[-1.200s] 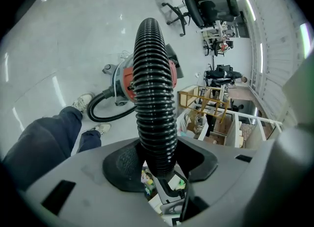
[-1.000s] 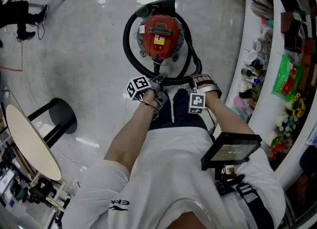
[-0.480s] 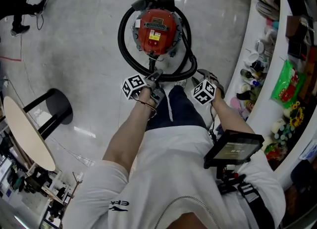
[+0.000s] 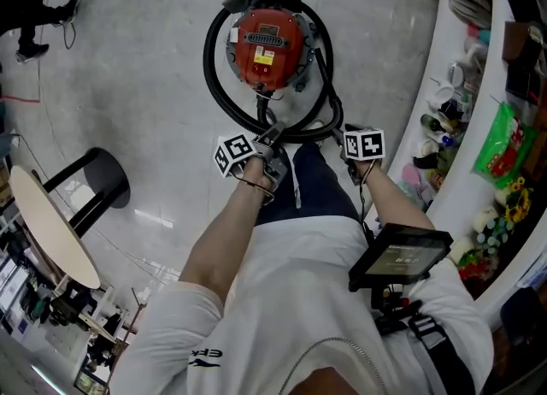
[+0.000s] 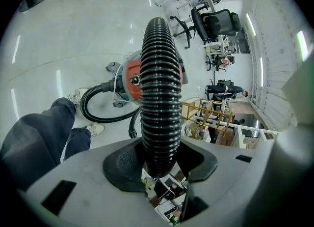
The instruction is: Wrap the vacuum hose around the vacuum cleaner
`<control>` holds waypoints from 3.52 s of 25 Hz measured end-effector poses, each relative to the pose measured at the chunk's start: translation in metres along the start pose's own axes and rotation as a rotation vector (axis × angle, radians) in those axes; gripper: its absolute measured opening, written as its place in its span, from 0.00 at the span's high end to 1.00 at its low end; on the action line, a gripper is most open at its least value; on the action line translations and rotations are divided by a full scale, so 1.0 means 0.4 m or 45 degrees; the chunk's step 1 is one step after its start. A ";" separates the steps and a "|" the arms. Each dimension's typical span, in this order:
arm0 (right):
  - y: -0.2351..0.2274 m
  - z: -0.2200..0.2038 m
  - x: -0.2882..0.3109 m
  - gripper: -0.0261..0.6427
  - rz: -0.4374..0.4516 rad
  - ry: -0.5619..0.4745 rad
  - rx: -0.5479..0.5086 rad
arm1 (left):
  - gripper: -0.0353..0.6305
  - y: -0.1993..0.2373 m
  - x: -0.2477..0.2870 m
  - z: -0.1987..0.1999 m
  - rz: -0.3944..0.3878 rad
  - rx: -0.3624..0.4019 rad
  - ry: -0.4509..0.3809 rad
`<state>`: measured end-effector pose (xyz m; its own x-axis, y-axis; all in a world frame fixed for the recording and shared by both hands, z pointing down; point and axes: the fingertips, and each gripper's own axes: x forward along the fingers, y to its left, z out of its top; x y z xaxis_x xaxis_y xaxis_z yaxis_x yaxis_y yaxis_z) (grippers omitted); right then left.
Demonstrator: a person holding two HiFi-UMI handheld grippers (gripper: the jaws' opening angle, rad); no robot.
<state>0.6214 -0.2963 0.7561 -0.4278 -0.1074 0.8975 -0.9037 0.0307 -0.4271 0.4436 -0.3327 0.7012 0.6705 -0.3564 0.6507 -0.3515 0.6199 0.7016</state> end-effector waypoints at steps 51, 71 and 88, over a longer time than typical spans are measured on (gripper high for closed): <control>-0.153 0.260 -0.191 0.74 0.587 -0.833 1.139 | 0.68 -0.227 0.139 -0.118 -0.441 0.159 0.305; -0.011 0.351 -0.088 0.58 0.769 -0.410 1.112 | 0.69 -0.316 0.048 -0.056 -0.529 0.355 0.289; 0.003 0.280 -0.018 0.58 0.711 -0.226 1.299 | 0.69 -0.323 0.018 -0.070 -0.548 0.511 0.386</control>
<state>0.6255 -0.4067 0.7369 -0.6785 -0.4701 0.5645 -0.1240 -0.6842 -0.7187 0.5124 -0.3958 0.6070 0.9390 -0.2654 0.2186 -0.1879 0.1365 0.9727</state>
